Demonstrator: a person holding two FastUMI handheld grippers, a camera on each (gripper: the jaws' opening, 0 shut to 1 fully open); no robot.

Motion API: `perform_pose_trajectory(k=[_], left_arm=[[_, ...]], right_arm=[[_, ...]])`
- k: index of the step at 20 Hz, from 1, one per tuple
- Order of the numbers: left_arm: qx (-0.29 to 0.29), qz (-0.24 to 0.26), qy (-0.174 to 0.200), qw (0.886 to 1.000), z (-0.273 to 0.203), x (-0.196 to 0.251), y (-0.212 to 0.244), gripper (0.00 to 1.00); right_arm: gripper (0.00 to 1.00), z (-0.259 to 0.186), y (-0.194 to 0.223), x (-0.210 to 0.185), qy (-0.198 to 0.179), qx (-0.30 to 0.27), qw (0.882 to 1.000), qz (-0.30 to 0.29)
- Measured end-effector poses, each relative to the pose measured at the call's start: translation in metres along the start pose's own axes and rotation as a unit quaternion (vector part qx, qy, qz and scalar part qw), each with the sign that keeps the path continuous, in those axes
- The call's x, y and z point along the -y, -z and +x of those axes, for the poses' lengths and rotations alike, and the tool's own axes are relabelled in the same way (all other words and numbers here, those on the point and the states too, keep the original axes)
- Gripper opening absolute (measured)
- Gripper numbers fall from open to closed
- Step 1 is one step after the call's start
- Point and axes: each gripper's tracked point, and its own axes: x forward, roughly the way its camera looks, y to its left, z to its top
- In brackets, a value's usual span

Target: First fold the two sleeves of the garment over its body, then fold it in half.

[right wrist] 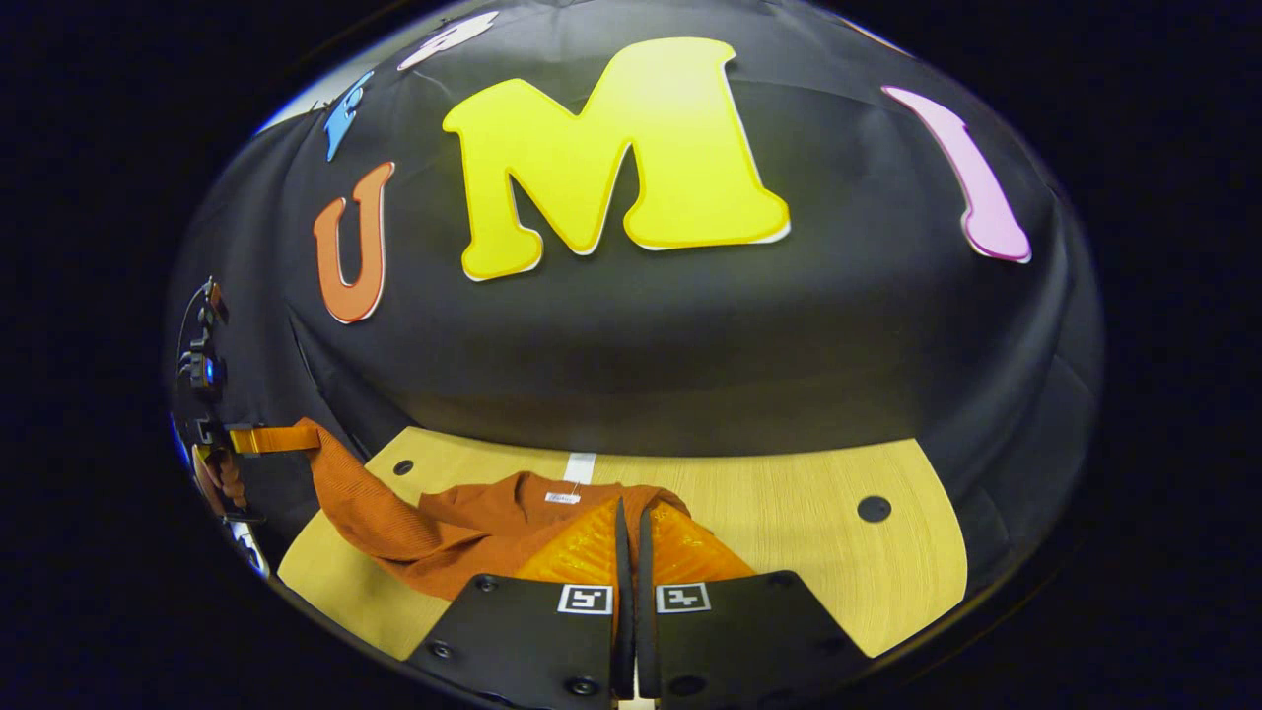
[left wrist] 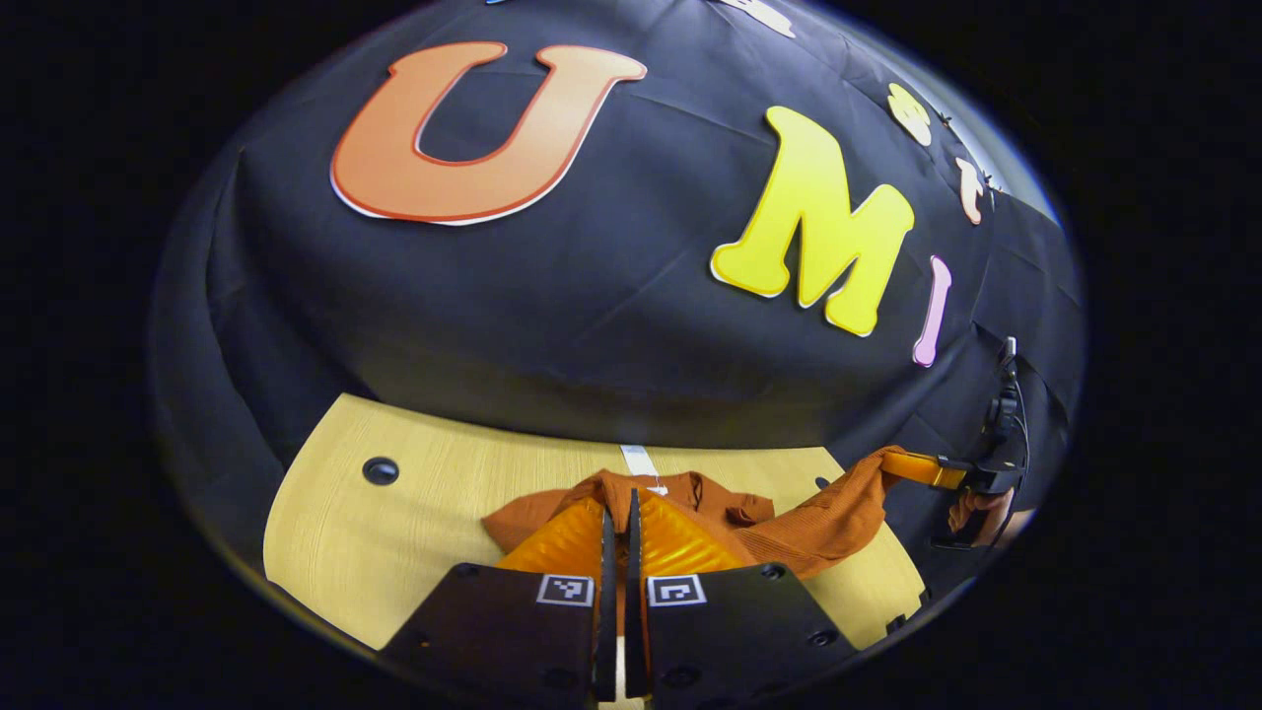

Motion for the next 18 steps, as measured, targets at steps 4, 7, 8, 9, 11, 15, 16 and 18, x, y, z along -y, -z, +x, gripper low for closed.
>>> perform_pose_trajectory(k=[4,7,8,9,11,15,16,18], left_arm=[[-0.017,0.035,0.002,0.999,0.082,-0.024,0.013,0.06],[-0.044,0.043,-0.007,0.998,0.131,-0.044,0.044,0.06],[-0.048,0.045,-0.017,0.998,0.146,-0.055,0.053,0.06],[-0.057,0.044,-0.027,0.997,0.157,-0.067,0.062,0.06],[-0.071,0.048,-0.048,0.995,0.174,-0.091,0.080,0.06],[-0.079,0.027,-0.050,0.995,0.205,-0.112,0.101,0.08],[-0.080,0.027,-0.047,0.995,0.210,-0.110,0.103,0.11],[-0.085,0.027,-0.055,0.994,0.207,-0.107,0.104,0.19]], right_arm=[[0.00,0.081,0.022,0.008,0.005,-0.018,1.000,-0.011],[0.01,0.131,0.056,0.016,0.008,-0.041,0.999,-0.017],[0.01,0.143,0.065,0.021,0.011,-0.049,0.999,-0.019],[0.01,0.154,0.074,0.031,0.018,-0.055,0.998,-0.022],[0.01,0.172,0.088,0.056,0.040,-0.065,0.997,-0.012],[0.05,0.191,0.110,0.075,0.063,-0.087,0.993,0.044],[0.09,0.189,0.111,0.075,0.068,-0.086,0.993,0.045],[0.14,0.185,0.109,0.073,0.077,-0.089,0.992,0.038]])
